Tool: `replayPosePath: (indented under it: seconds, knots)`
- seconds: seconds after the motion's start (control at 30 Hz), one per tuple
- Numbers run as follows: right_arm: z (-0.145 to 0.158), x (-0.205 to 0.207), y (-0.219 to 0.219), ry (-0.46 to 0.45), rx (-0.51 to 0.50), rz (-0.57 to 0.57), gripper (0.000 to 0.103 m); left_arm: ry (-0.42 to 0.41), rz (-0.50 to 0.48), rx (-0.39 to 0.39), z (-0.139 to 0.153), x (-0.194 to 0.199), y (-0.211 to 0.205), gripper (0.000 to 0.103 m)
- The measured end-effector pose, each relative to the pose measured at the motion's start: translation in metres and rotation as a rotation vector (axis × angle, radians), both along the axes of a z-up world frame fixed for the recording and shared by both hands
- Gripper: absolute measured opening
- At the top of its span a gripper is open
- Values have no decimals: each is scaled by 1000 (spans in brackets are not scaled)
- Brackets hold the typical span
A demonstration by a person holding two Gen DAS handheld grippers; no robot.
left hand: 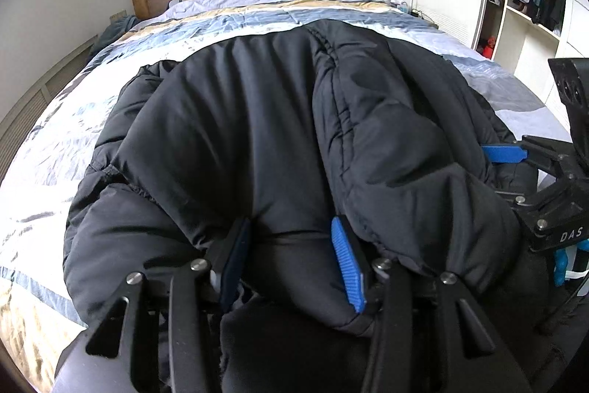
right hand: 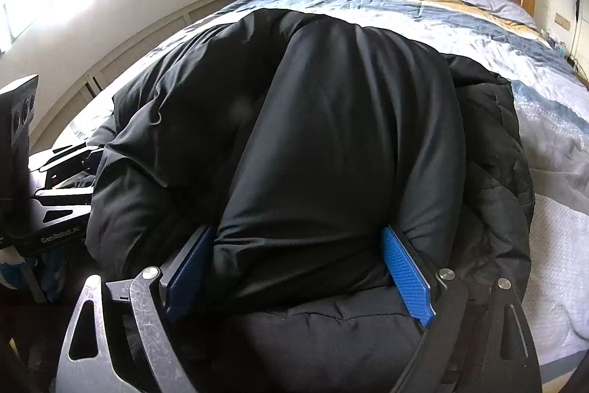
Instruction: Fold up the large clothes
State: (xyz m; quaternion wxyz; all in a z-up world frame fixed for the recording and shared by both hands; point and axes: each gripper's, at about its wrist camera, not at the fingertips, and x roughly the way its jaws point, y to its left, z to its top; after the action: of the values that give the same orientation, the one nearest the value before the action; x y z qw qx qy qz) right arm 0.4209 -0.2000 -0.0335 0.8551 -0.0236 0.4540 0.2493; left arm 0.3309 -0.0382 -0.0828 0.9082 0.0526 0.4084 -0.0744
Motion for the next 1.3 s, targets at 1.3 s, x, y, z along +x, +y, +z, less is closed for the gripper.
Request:
replayPosePath:
  seconds: [1.3]
  knots:
    - [70, -81, -11, -6, -67, -125, 91, -54, 17, 23, 71, -91, 0, 56]
